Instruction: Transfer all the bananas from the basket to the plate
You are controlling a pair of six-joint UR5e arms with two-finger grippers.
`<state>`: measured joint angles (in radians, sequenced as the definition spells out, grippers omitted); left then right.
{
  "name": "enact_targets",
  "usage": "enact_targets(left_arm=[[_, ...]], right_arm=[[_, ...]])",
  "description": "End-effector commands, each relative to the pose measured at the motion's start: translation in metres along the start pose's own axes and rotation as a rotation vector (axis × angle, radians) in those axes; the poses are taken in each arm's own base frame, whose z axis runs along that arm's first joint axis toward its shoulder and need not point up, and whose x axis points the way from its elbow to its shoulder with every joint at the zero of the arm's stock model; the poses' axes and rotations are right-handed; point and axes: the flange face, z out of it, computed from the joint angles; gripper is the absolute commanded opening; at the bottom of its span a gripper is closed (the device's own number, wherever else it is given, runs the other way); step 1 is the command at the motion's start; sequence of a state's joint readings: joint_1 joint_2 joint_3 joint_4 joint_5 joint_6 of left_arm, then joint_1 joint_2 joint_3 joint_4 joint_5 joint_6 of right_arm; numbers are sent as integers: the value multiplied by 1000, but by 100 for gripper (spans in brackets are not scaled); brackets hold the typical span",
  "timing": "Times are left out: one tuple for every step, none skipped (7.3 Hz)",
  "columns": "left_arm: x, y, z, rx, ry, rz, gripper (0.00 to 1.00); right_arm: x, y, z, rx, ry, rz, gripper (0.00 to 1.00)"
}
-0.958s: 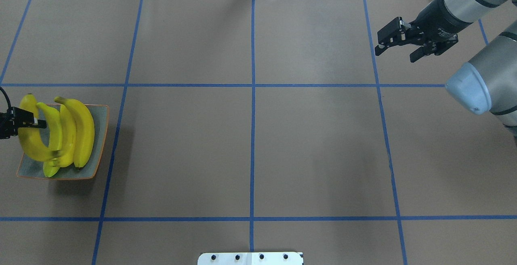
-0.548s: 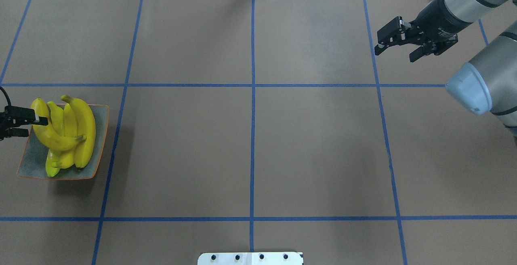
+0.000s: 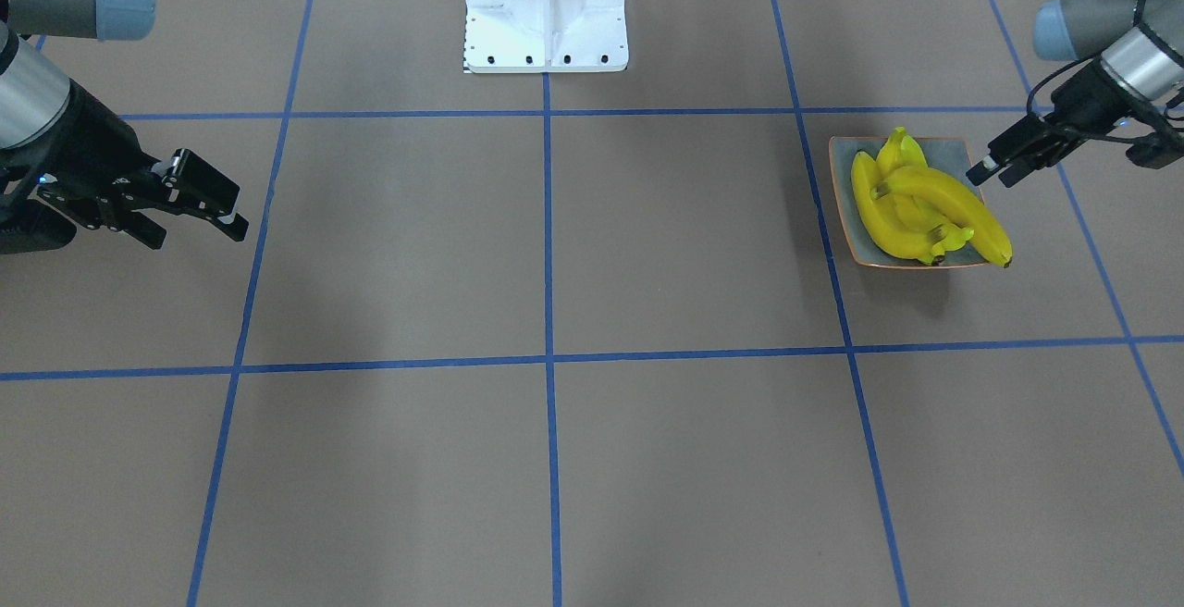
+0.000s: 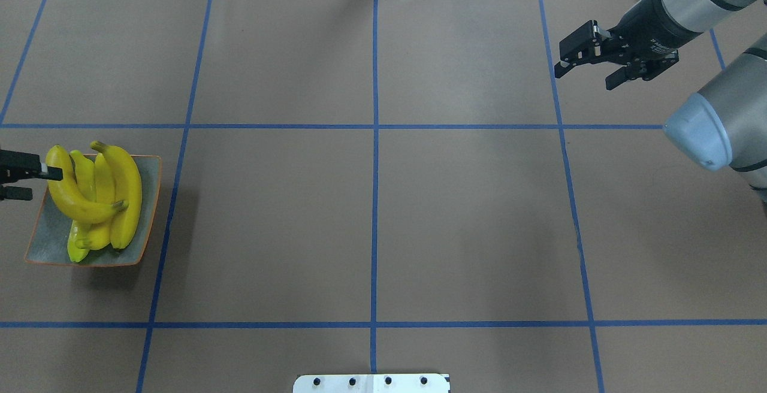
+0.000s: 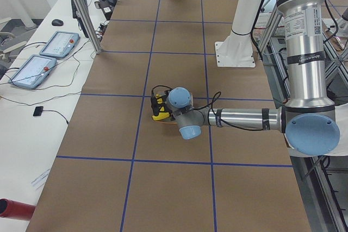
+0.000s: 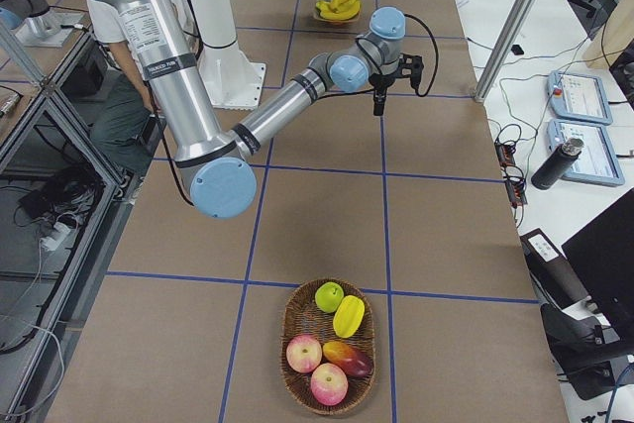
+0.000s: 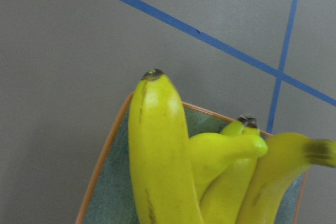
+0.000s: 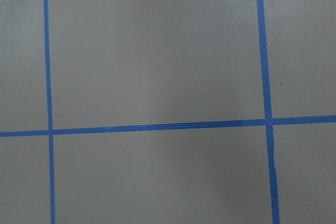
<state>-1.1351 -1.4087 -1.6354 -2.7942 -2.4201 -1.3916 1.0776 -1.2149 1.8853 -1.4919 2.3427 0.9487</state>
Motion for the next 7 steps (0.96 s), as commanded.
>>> enact_targets(left_arm=[[-10,-26,-66,95,38,89,99],[-23,-36,-79,144,16,152,99],[-33,-49,-88,183,-45,246,99],[-46,-67,-98,249,-164,339,99],[-56,-82,-97,267,-292,432,99],[-54,-95,-93,221,-353,482,99],[-41,-108,-91,182,-389,481,99]], right_arm=[[57,-17,-21,90,67,70,100],[93,-22,-30,123,107,90,100],[134,-24,-42,142,147,59,100],[170,-21,-54,148,174,48,100],[204,-14,-63,150,196,56,100],[238,-3,-62,128,227,16,100],[272,7,-67,111,247,-6,100]])
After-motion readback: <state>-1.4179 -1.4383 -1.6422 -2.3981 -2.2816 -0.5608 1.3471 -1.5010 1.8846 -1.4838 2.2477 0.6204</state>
